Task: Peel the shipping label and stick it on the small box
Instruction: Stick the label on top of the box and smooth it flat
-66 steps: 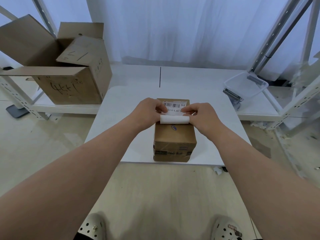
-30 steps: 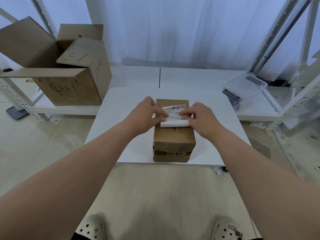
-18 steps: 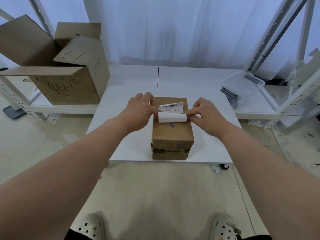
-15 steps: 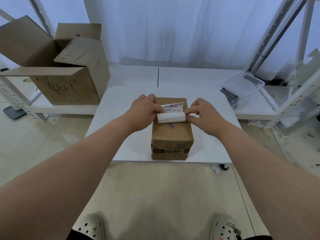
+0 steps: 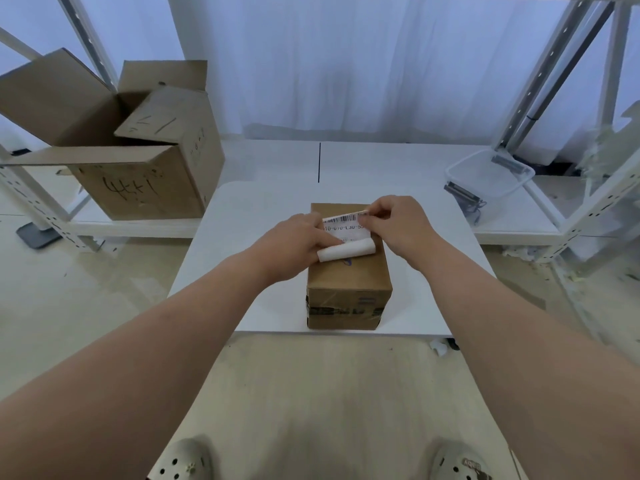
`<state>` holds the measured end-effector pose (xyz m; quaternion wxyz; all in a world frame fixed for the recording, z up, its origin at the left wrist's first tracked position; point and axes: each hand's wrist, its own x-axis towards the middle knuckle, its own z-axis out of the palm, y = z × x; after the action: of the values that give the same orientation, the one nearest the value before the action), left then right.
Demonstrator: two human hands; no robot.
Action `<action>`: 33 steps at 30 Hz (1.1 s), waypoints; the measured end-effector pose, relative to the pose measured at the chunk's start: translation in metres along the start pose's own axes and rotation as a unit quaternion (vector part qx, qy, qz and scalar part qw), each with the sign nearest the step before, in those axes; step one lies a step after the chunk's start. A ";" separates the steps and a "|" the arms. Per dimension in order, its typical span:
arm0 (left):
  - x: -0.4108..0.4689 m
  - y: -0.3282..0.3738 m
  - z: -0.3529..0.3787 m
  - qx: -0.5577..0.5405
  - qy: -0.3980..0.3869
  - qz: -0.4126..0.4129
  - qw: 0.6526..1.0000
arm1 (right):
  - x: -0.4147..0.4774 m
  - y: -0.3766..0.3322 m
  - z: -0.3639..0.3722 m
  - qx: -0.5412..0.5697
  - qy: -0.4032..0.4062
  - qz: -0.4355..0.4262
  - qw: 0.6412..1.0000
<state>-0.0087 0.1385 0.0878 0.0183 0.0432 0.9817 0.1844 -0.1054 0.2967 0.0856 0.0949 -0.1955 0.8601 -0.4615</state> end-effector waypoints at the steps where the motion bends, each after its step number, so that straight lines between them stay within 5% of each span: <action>1: 0.001 0.001 -0.001 0.008 0.002 -0.001 1.000 | 0.000 0.000 0.000 0.001 -0.003 0.002 1.000; 25: 0.002 0.000 0.004 0.018 0.050 -0.011 0.999 | 0.005 0.004 0.014 0.022 0.044 0.068 0.997; 33: 0.000 -0.016 0.005 -0.015 0.055 -0.055 0.997 | -0.001 0.004 0.008 0.016 -0.021 0.046 0.999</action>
<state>-0.0100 0.1252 0.0773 -0.0254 -0.0215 0.9793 0.1997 -0.1024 0.2935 0.0777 0.1376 -0.1637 0.8584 -0.4663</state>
